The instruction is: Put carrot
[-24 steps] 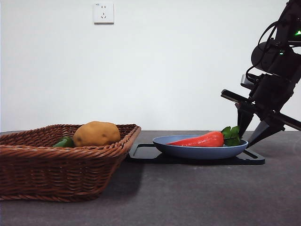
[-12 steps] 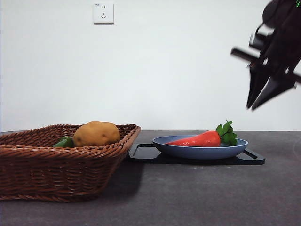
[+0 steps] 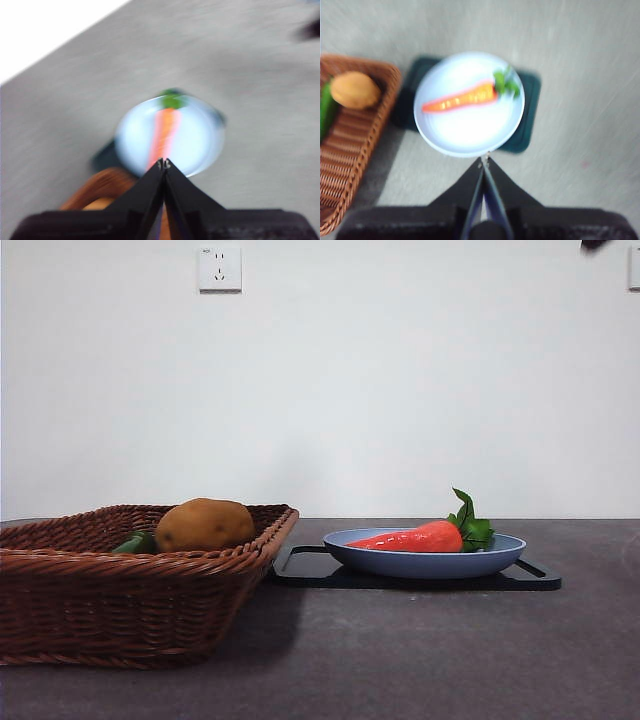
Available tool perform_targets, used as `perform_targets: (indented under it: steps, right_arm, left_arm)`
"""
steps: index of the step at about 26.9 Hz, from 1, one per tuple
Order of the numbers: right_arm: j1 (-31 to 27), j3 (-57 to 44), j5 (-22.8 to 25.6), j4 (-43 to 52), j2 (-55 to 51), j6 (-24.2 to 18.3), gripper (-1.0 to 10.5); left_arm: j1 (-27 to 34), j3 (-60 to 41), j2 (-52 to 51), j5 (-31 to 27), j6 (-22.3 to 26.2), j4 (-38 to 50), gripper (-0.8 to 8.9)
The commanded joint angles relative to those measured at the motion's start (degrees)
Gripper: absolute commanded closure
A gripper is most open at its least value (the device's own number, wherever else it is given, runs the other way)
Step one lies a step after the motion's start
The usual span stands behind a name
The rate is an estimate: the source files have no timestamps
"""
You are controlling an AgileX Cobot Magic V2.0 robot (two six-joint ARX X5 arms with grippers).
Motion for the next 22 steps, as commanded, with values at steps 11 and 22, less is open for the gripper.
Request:
perform_targets:
  steps: [11, 22]
  right_arm:
    - [16.55, -27.61, 18.56, 29.86, -20.39, -2.08, 9.4]
    - [17.03, -47.01, 18.80, 45.05, -28.26, 0.70, 9.4]
  left_arm:
    - [4.48, -19.93, -31.80, -11.08, -0.83, 3.45, 8.07]
    - [4.48, -39.43, -47.63, -16.52, -7.10, 1.77, 8.07]
